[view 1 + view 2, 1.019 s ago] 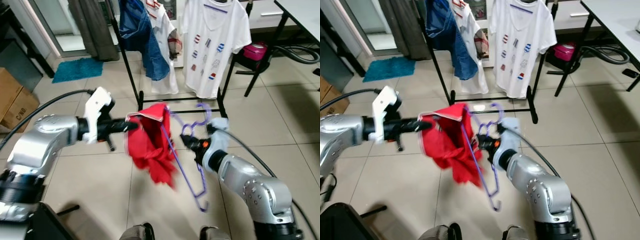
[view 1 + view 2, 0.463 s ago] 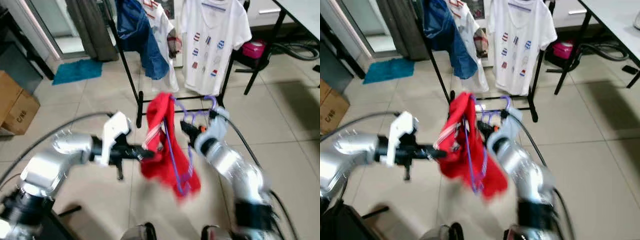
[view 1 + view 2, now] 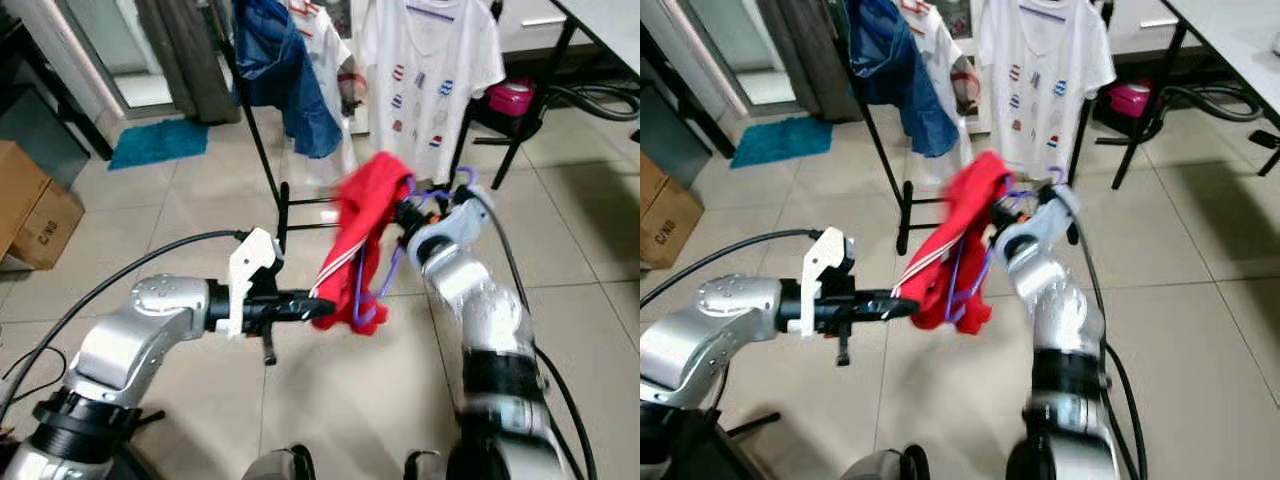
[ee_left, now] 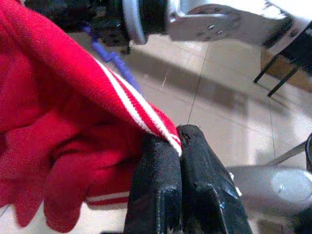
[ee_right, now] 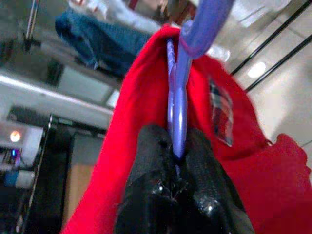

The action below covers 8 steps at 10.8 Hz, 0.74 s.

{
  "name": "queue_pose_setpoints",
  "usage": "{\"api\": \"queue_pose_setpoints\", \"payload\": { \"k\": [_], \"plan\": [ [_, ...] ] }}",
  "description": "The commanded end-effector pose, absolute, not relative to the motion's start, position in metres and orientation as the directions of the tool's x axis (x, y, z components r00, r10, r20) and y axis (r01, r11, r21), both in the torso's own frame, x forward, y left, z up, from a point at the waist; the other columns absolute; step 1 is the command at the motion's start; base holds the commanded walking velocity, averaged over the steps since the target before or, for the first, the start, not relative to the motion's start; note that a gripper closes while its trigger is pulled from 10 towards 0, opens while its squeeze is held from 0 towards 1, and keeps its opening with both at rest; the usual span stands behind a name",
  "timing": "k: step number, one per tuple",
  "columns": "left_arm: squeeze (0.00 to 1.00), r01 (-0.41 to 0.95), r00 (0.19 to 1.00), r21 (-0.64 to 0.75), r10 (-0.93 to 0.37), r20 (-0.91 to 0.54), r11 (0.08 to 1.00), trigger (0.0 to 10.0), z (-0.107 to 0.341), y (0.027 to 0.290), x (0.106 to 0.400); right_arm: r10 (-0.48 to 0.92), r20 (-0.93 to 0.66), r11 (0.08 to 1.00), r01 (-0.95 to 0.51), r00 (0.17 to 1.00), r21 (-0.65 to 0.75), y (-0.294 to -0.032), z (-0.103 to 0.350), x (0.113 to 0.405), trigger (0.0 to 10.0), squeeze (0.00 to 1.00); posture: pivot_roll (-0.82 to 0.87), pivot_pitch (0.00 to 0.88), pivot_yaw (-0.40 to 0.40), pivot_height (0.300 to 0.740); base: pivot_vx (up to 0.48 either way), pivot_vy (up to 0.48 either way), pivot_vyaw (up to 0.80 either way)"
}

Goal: Hang hanger

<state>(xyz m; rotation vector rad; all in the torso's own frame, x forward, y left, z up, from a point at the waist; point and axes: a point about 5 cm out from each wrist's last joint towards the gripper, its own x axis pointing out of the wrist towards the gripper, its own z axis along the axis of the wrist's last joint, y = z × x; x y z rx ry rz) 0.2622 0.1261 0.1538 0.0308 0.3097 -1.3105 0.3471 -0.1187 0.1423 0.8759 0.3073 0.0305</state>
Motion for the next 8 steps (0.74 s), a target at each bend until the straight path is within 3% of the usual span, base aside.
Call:
{"api": "queue_pose_setpoints", "payload": {
  "k": [1, 4, 8],
  "plan": [
    [0.00, 0.954, 0.219, -0.159, -0.954, -0.204, 0.253, 0.0, 0.160, 0.124, 0.261, 0.123, -0.172, 0.580, 0.070, 0.977, 0.812, -0.107, 0.165, 0.361, 10.0, 0.00, -0.05, 0.084, 0.157, 0.740, 0.000, 0.000, 0.00],
    [0.00, 0.954, 0.207, -0.187, -0.965, -0.162, 0.236, 0.0, 0.162, 0.118, 0.263, 0.085, -0.160, 0.608, 0.076, 0.983, 0.790, -0.107, 0.171, 0.380, 10.0, 0.00, -0.06, 0.084, 0.155, 0.740, 0.000, 0.000, 0.00],
    [0.00, 0.960, 0.212, -0.149, -0.962, -0.170, 0.238, 0.0, 0.167, 0.117, 0.263, -0.065, -0.166, 0.541, 0.175, 0.984, 0.823, -0.131, 0.182, 0.404, 10.0, 0.00, -0.06, 0.094, 0.138, 0.740, 0.000, 0.000, 0.00]
  ]
}}
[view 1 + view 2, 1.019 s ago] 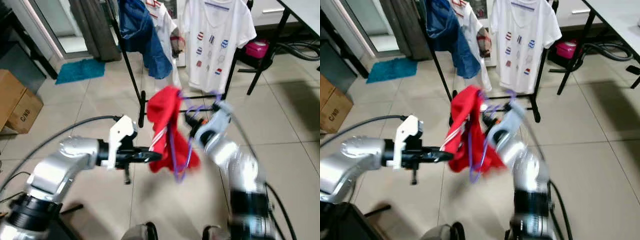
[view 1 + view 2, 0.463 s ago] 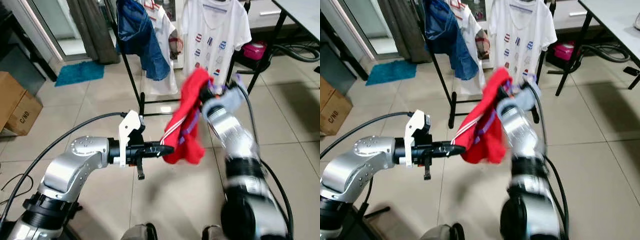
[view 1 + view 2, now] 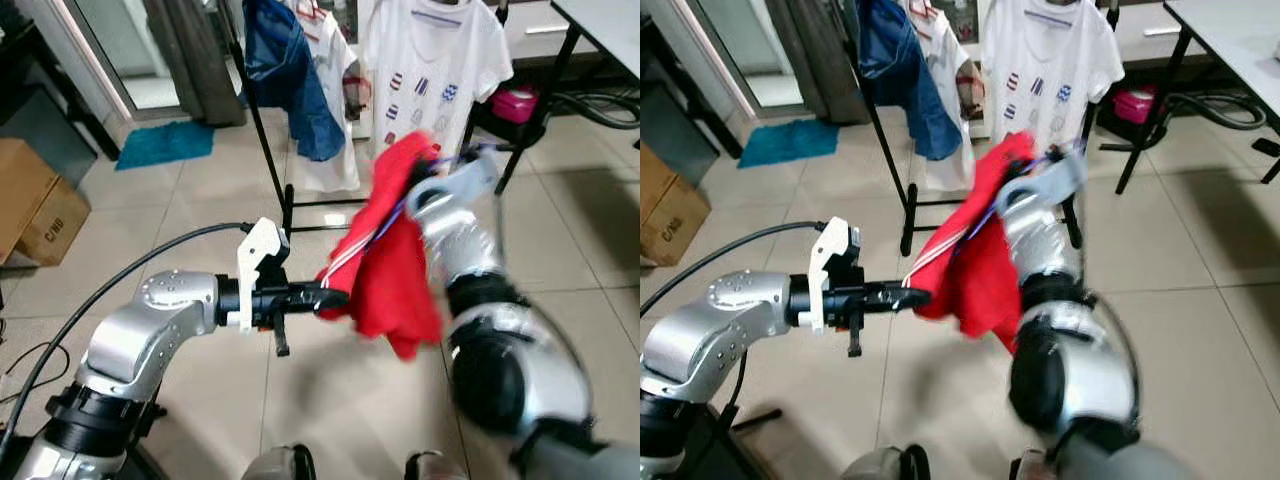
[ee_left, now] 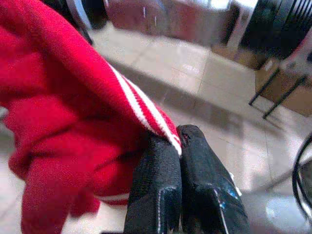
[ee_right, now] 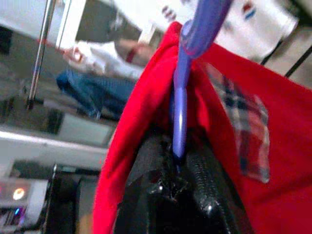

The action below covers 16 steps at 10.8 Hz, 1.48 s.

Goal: Hang hanger

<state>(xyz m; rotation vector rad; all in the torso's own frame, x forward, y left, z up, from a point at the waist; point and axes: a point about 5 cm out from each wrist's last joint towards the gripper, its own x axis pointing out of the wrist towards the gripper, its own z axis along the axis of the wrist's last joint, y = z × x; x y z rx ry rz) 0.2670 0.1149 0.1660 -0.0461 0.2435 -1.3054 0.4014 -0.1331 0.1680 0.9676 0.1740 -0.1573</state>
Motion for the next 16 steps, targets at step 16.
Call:
{"api": "queue_pose_setpoints", "payload": {
  "k": [16],
  "plan": [
    [0.00, 0.840, 0.533, 0.216, -0.832, -0.155, 0.498, 1.9, 0.176, 0.079, 0.318, 0.226, -0.266, 0.682, 0.042, 0.937, 0.730, -0.100, 0.134, 0.380, 10.0, 0.00, -0.10, 0.079, 0.111, 0.740, 0.000, 0.000, 0.00]
  ]
}}
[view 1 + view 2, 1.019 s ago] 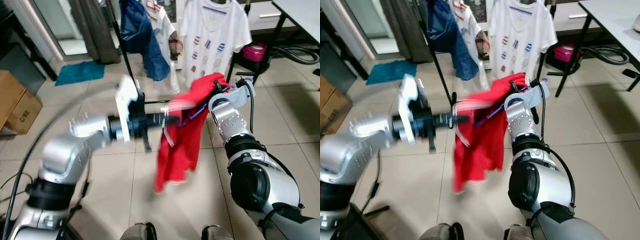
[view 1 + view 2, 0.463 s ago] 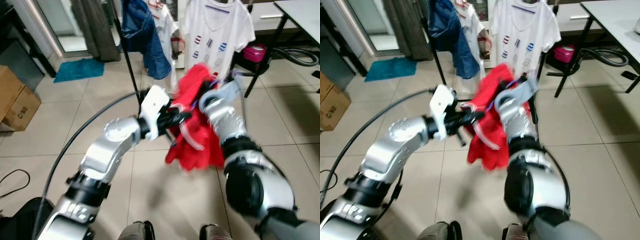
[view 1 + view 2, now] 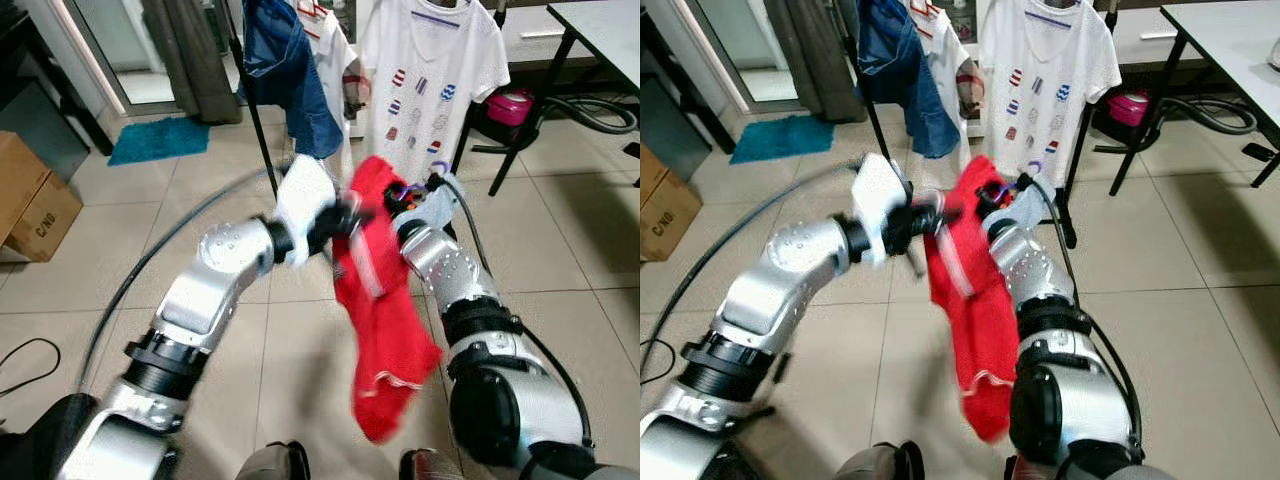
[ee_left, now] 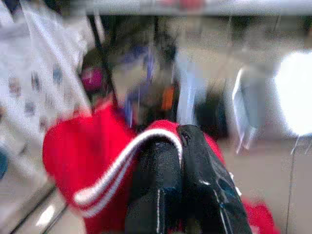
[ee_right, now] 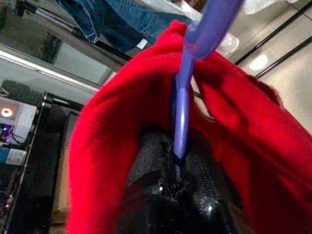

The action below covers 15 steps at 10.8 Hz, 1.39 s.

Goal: Hang hanger

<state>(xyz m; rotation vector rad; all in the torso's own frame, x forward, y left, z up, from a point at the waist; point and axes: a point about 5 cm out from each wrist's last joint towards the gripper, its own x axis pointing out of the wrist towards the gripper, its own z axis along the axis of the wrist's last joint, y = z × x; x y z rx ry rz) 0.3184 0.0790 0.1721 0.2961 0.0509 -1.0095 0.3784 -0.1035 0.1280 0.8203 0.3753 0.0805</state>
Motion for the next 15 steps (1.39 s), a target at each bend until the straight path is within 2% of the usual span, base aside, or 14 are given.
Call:
{"api": "queue_pose_setpoints", "payload": {
  "k": [1, 2, 4, 5, 7, 8, 9, 10, 11, 12, 14, 15],
  "plan": [
    [0.00, 0.825, 0.564, 0.225, -0.780, -0.271, 0.518, 10.0, 0.151, 0.088, 0.319, 0.243, -0.237, 0.666, 0.015, 0.941, 0.745, -0.101, 0.141, 0.379, 10.0, 0.00, -0.10, 0.077, 0.111, 0.740, 0.000, 0.000, 0.00],
    [0.00, 0.813, 0.582, 0.223, -0.755, -0.302, 0.537, 10.0, 0.143, 0.093, 0.320, 0.267, -0.206, 0.656, -0.021, 0.941, 0.755, -0.100, 0.148, 0.379, 10.0, 0.00, -0.10, 0.077, 0.111, 0.740, 0.000, 0.000, 0.00],
    [1.00, 0.796, 0.605, 0.159, -0.754, -0.257, 0.584, 10.0, 0.151, 0.100, 0.326, 0.281, -0.186, 0.659, -0.048, 0.941, 0.751, -0.102, 0.152, 0.377, 10.0, 0.00, -0.10, 0.071, 0.108, 0.740, 0.000, 0.000, 0.00],
    [1.00, 0.791, 0.611, 0.117, -0.762, -0.214, 0.601, 10.0, 0.157, 0.103, 0.328, 0.286, -0.182, 0.656, -0.054, 0.941, 0.752, -0.103, 0.153, 0.376, 10.0, 0.00, -0.10, 0.069, 0.106, 0.740, 0.000, 0.000, 0.00],
    [1.00, 0.783, 0.618, 0.005, -0.778, -0.115, 0.622, 10.0, 0.170, 0.108, 0.329, 0.298, -0.207, 0.717, -0.075, 0.932, 0.693, -0.107, 0.150, 0.373, 10.0, 0.00, -0.11, 0.066, 0.106, 0.740, 0.000, 0.000, 0.00],
    [1.00, 0.801, 0.593, -0.082, -0.805, -0.020, 0.593, 10.0, 0.185, 0.112, 0.326, 0.327, -0.204, 0.743, -0.118, 0.923, 0.658, -0.110, 0.148, 0.368, 10.0, 0.00, -0.11, 0.058, 0.101, 0.740, 0.000, 0.000, 0.00],
    [1.00, 0.803, 0.590, -0.098, -0.807, -0.005, 0.588, 10.0, 0.187, 0.113, 0.326, 0.333, -0.189, 0.743, -0.133, 0.924, 0.656, -0.111, 0.149, 0.367, 10.0, 0.00, -0.11, 0.058, 0.101, 0.740, 0.000, 0.000, 0.00],
    [1.00, 0.804, 0.589, -0.094, -0.808, -0.004, 0.587, 10.0, 0.188, 0.115, 0.325, 0.346, -0.154, 0.688, -0.139, 0.925, 0.712, -0.110, 0.153, 0.366, 10.0, 0.00, -0.11, 0.054, 0.100, 0.740, 0.000, 0.000, 0.00],
    [1.00, 0.814, 0.577, -0.075, -0.817, -0.026, 0.577, 10.0, 0.187, 0.118, 0.324, 0.351, -0.151, 0.724, -0.165, 0.924, 0.670, -0.113, 0.153, 0.364, 10.0, 0.00, -0.11, 0.046, 0.097, 0.740, 0.000, 0.000, 0.00],
    [1.00, 0.830, 0.557, 0.041, -0.819, -0.137, 0.557, 10.0, 0.180, 0.124, 0.320, 0.359, -0.148, 0.745, -0.188, 0.921, 0.640, -0.114, 0.154, 0.363, 10.0, 0.00, -0.11, 0.035, 0.096, 0.740, 0.000, 0.000, 0.00],
    [1.00, 0.830, 0.557, 0.153, -0.798, -0.230, 0.536, 10.0, 0.175, 0.128, 0.321, 0.365, -0.143, 0.766, -0.209, 0.920, 0.608, -0.114, 0.156, 0.362, 10.0, 0.00, -0.11, 0.029, 0.094, 0.740, 0.000, 0.000, 0.00],
    [1.00, 0.851, 0.524, 0.043, -0.840, -0.142, 0.523, 10.0, 0.182, 0.123, 0.320, 0.367, -0.135, 0.773, -0.221, 0.920, 0.595, -0.115, 0.158, 0.363, 10.0, 0.00, -0.12, 0.025, 0.094, 0.740, 0.000, 0.000, 0.00]
  ]
}}
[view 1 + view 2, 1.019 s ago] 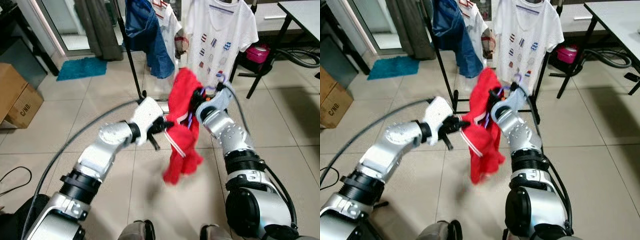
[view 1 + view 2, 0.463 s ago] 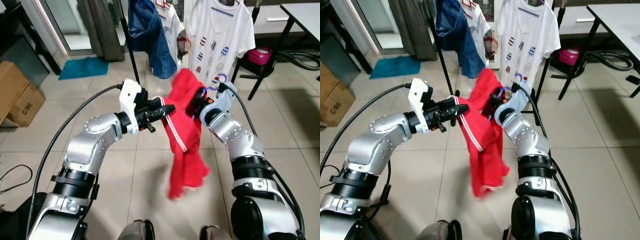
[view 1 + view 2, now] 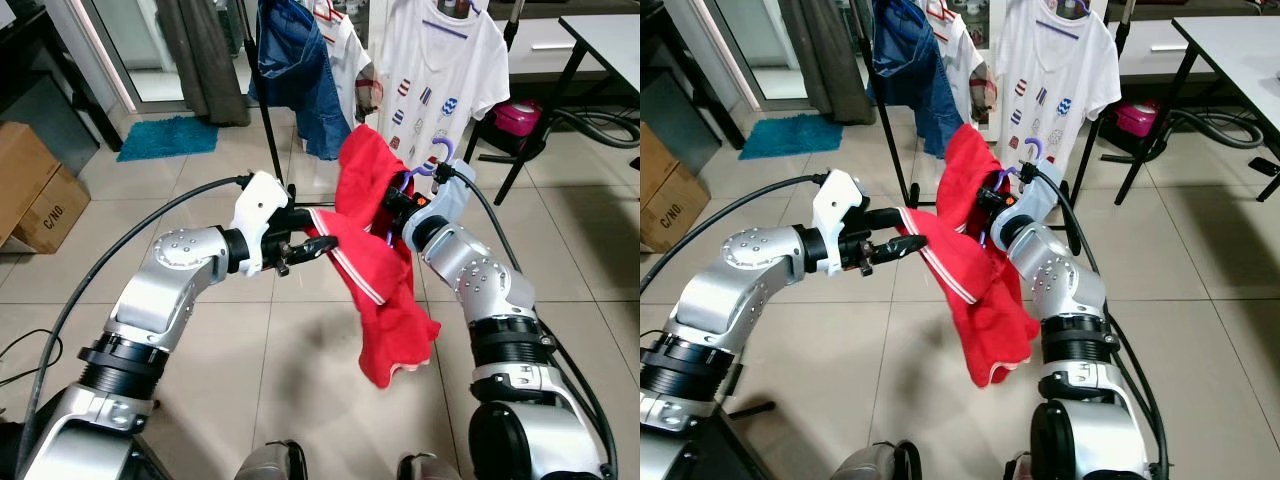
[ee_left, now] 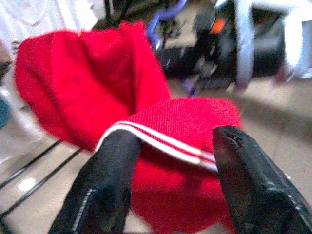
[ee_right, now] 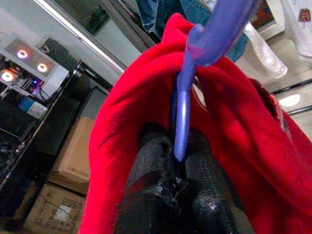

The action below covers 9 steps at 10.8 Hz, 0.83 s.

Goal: Hang hanger

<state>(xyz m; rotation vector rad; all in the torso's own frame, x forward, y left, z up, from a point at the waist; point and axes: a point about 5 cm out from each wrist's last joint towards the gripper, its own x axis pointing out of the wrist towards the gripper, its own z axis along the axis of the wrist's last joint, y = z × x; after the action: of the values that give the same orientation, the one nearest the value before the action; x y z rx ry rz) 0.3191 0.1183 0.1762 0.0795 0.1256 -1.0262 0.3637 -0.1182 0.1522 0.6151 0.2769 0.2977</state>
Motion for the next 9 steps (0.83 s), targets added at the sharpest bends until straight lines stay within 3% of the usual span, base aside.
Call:
{"api": "queue_pose_setpoints", "payload": {
  "k": [1, 3, 4, 5, 7, 9],
  "plan": [
    [1.00, 0.848, 0.524, -0.076, -0.851, -0.024, 0.524, 10.0, 0.192, 0.123, 0.321, 0.371, -0.125, 0.779, -0.235, 0.920, 0.582, -0.116, 0.160, 0.363, 10.0, 0.00, -0.12, 0.026, 0.095, 0.740, 0.000, 0.000, 0.00],
    [1.00, 0.822, 0.564, -0.107, -0.825, 0.025, 0.559, 10.0, 0.196, 0.129, 0.325, 0.360, -0.119, 0.791, -0.235, 0.925, 0.565, -0.120, 0.160, 0.364, 10.0, 0.00, -0.12, 0.030, 0.094, 0.740, 0.000, 0.000, 0.00],
    [1.00, 0.794, 0.607, 0.135, -0.784, -0.127, 0.593, 10.0, 0.187, 0.134, 0.328, 0.356, -0.115, 0.801, -0.239, 0.927, 0.549, -0.122, 0.160, 0.364, 10.0, 0.00, -0.11, 0.034, 0.093, 0.740, 0.000, 0.000, 0.00],
    [1.00, 0.800, 0.594, 0.253, -0.777, -0.207, 0.544, 10.0, 0.182, 0.137, 0.327, 0.360, -0.113, 0.808, -0.249, 0.926, 0.534, -0.124, 0.161, 0.364, 10.0, 0.00, -0.11, 0.035, 0.093, 0.740, 0.000, 0.000, 0.00],
    [1.00, 0.808, 0.585, 0.318, -0.733, -0.346, 0.495, 10.0, 0.170, 0.146, 0.327, 0.367, -0.111, 0.833, -0.273, 0.924, 0.481, -0.126, 0.162, 0.364, 10.0, 0.00, -0.11, 0.036, 0.095, 0.740, 0.000, 0.000, 0.00],
    [1.00, 0.784, 0.618, 0.272, -0.738, -0.269, 0.558, 10.0, 0.172, 0.153, 0.328, 0.377, -0.103, 0.843, -0.295, 0.921, 0.450, -0.130, 0.165, 0.363, 10.0, 0.00, -0.12, 0.038, 0.102, 0.740, 0.000, 0.000, 0.00]
  ]
}}
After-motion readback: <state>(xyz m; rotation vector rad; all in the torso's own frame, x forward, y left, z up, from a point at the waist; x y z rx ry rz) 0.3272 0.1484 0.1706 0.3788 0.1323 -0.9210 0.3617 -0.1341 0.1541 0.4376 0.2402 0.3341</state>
